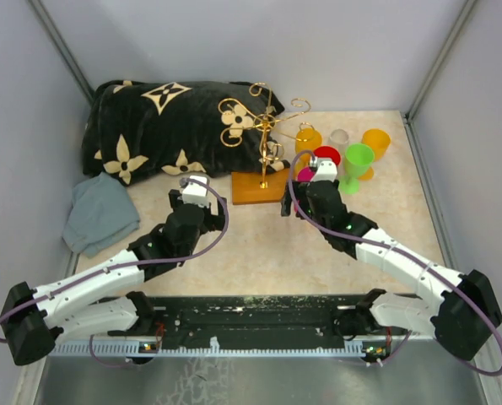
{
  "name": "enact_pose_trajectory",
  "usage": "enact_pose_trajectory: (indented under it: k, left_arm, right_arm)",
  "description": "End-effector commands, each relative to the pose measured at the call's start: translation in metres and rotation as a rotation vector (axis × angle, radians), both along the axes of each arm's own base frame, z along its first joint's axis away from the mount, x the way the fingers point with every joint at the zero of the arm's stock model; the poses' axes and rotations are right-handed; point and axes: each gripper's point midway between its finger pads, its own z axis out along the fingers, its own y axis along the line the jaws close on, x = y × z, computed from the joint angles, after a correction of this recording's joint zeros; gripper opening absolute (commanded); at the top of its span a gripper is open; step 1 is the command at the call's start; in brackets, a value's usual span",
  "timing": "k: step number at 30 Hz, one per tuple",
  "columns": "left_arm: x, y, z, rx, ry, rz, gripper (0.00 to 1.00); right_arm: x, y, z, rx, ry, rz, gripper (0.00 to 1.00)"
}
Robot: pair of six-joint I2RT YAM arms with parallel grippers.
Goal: Place the wine glass upside down on the wine glass rack
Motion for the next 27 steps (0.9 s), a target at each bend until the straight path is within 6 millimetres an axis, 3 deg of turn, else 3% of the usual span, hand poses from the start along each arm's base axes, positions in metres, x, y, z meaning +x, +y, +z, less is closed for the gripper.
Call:
enact_pose_trajectory:
  k: [1,12,21,27]
  left_arm:
    - [0.000,-0.005,0.010,-0.039,-0.014,-0.011,1.00]
    - [-0.001,-0.006,0.006,-0.054,0.012,-0.007,1.00]
    - [-0.004,-0.013,0.001,-0.089,0.048,-0.024,1.00]
    - [-0.006,-0.018,-0.002,-0.102,0.068,-0.041,1.00]
  right_arm:
    - [0.007,0.007,0.036,0.046,-0.098,0.014,0.96]
    - [-0.004,0.002,0.043,0.045,-0.114,0.044,0.94]
    - [-0.005,-0.052,0.073,-0.068,-0.121,-0.174,0.84]
    - [0.006,-0.070,0.086,-0.074,-0.087,-0.232,0.80]
